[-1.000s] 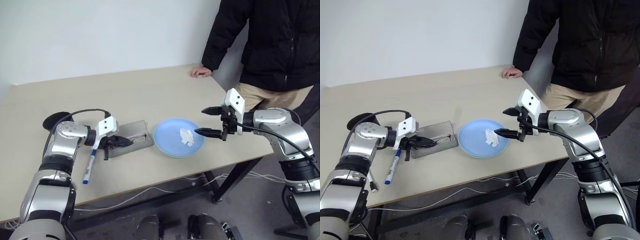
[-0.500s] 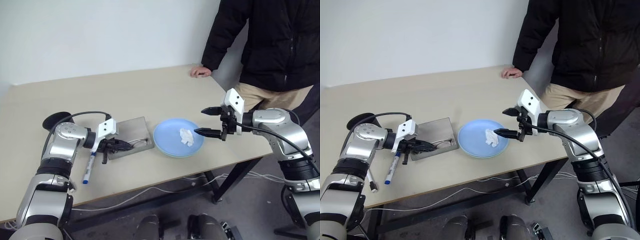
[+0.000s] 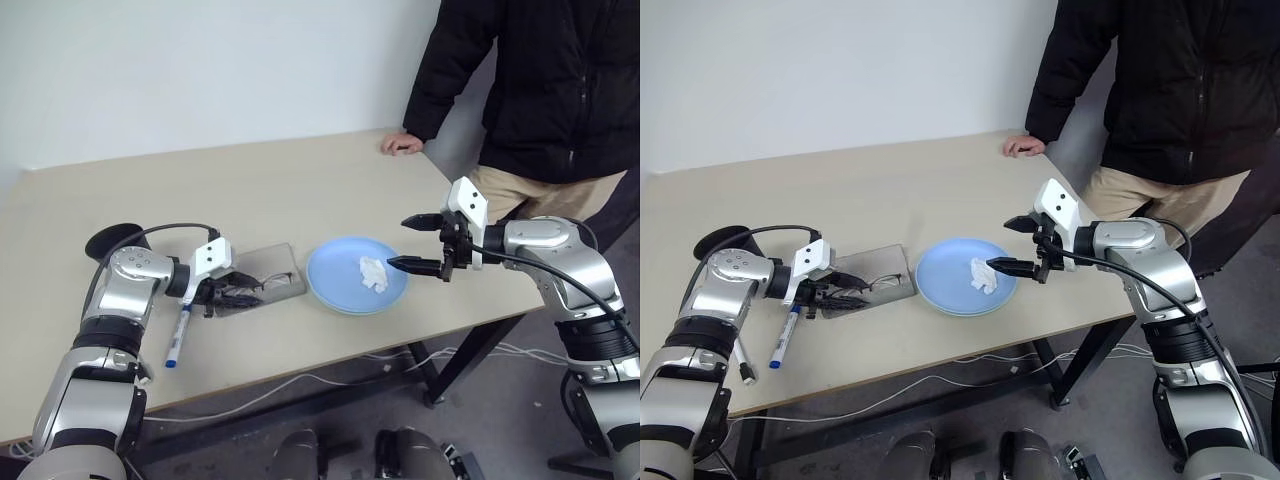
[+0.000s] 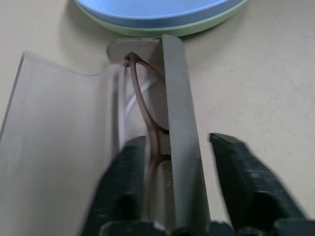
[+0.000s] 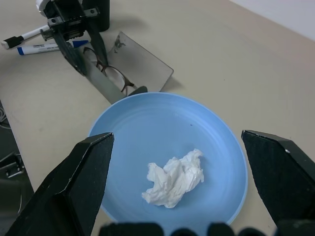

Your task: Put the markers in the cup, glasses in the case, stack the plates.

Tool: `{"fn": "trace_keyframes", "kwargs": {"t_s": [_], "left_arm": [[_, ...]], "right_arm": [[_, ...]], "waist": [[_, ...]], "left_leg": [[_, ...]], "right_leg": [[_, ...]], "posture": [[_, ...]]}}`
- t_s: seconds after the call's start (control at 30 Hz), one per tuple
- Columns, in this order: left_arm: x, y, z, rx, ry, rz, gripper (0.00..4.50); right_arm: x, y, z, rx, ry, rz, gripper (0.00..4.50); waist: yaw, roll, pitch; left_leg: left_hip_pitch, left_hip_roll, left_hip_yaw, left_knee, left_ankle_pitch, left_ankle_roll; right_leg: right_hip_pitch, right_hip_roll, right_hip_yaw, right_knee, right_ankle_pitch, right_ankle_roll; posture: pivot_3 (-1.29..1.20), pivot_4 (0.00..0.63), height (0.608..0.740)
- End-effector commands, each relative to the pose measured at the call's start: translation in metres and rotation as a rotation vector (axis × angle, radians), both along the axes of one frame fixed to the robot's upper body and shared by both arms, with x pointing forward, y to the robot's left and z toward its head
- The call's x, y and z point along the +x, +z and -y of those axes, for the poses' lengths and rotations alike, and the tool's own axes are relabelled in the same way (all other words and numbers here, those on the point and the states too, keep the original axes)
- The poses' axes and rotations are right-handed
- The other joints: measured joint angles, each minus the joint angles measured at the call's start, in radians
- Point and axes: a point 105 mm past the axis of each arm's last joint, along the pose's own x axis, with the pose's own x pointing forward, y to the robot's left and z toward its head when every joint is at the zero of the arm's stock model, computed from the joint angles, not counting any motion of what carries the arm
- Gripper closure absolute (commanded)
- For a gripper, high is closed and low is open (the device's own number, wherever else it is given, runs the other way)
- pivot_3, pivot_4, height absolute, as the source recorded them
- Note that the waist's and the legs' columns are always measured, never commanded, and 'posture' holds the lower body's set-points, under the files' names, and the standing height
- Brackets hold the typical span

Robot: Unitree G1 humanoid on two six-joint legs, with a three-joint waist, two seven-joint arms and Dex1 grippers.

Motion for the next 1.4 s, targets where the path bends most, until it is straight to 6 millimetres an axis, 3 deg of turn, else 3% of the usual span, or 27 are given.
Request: {"fn": "trace_keyframes", "kwargs": {"t_s": [0.03,0.1,0.27,0.47,0.57,0.9,1.17,1.4], "left_arm": [[0.009,0.022,0.000,0.005,-0.017,0.094,0.87],[0.008,0.025,0.000,-0.001,-0.027,0.092,0.31],[0.013,0.047,0.002,-0.041,-0.032,0.138,0.31],[0.032,0.092,0.002,-0.144,0.061,0.250,0.31],[0.041,0.095,-0.005,-0.140,0.134,0.293,0.85],[0.068,0.061,-0.031,0.002,0.397,0.351,4.35],[0.086,0.038,-0.039,0.112,0.585,0.386,4.48],[0.085,0.014,-0.023,0.189,0.523,0.358,4.48]], "right_arm": [[0.001,0.016,-0.003,0.008,0.016,0.059,0.00],[0.001,0.016,-0.003,0.007,0.017,0.059,0.00],[0.000,0.015,-0.003,0.007,0.018,0.057,0.00],[-0.001,0.014,-0.003,0.006,0.023,0.055,0.00],[-0.001,0.014,-0.005,0.007,0.025,0.056,0.00],[-0.002,0.014,-0.007,0.011,0.031,0.058,0.00],[-0.004,0.014,-0.007,0.015,0.026,0.055,0.00],[-0.005,0.015,-0.005,0.017,0.013,0.054,0.00]], "waist": [[0.000,0.000,0.000],[0.000,0.000,0.000],[0.000,0.000,0.000],[0.000,0.000,0.000],[-0.001,0.000,0.000],[-0.001,-0.001,0.000],[0.000,-0.008,0.000],[0.000,-0.009,0.000]], "left_leg": [[0.000,0.000,0.000,0.000,0.000,0.000],[0.000,0.000,0.000,0.000,0.000,0.000],[0.000,0.000,0.000,0.000,0.000,0.000],[0.000,0.000,0.000,0.001,0.000,0.000],[0.000,-0.001,0.000,0.000,0.000,0.000],[0.000,-0.002,0.000,0.001,0.000,0.000],[0.000,-0.001,-0.004,0.004,0.000,0.000],[0.000,-0.001,-0.004,0.004,0.000,0.000]], "right_leg": [[0.000,0.000,0.000,0.000,0.000,0.000],[0.000,0.000,0.000,0.000,0.000,0.000],[0.000,0.000,0.000,0.000,0.000,0.000],[0.000,0.000,0.000,0.000,0.000,0.000],[0.000,0.000,0.000,0.000,0.000,0.000],[0.000,0.000,0.000,0.004,0.000,0.000],[-0.001,-0.003,0.002,0.010,0.000,0.000],[-0.001,-0.004,0.001,0.011,0.000,0.000]], "posture": [[0.00,0.000,0.701],[0.00,0.000,0.701],[0.00,0.000,0.701],[0.00,0.000,0.701],[0.00,0.000,0.701],[0.00,0.000,0.701],[0.00,0.000,0.701],[0.00,0.000,0.701]]}}
